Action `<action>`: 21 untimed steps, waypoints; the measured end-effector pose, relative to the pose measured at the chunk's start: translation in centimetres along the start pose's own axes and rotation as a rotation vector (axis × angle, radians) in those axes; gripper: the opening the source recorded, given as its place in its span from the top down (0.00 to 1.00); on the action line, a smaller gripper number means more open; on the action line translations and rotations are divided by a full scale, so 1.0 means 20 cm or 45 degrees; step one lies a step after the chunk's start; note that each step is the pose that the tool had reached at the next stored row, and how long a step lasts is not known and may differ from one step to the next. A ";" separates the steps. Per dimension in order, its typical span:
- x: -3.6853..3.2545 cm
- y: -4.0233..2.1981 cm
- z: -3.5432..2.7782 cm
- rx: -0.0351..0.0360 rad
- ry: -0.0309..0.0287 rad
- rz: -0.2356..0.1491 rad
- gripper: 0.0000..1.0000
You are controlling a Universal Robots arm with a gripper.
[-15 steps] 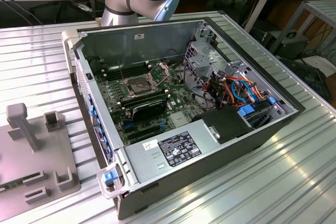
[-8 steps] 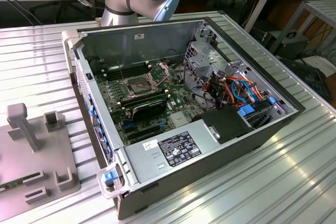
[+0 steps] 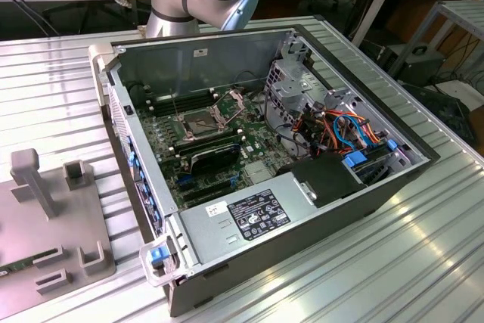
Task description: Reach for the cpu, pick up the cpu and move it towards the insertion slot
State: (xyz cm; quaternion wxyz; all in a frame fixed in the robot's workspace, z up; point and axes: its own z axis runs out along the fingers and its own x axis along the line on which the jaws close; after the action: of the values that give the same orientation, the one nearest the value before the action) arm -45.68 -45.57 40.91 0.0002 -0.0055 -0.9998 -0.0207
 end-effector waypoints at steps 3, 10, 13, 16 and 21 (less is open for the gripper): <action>-0.032 0.000 0.000 0.0000 0.0000 0.000 0.45; -0.153 0.002 0.000 0.0001 0.0001 0.000 0.45; -0.211 0.002 0.000 0.0001 0.0000 0.000 0.45; -0.281 0.003 0.000 0.0000 -0.0001 0.000 0.45; -0.377 0.005 0.000 0.0001 0.0001 0.000 0.45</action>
State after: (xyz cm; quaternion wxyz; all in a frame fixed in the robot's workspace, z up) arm -38.15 -45.55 40.91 0.0002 -0.0055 -0.9998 -0.0207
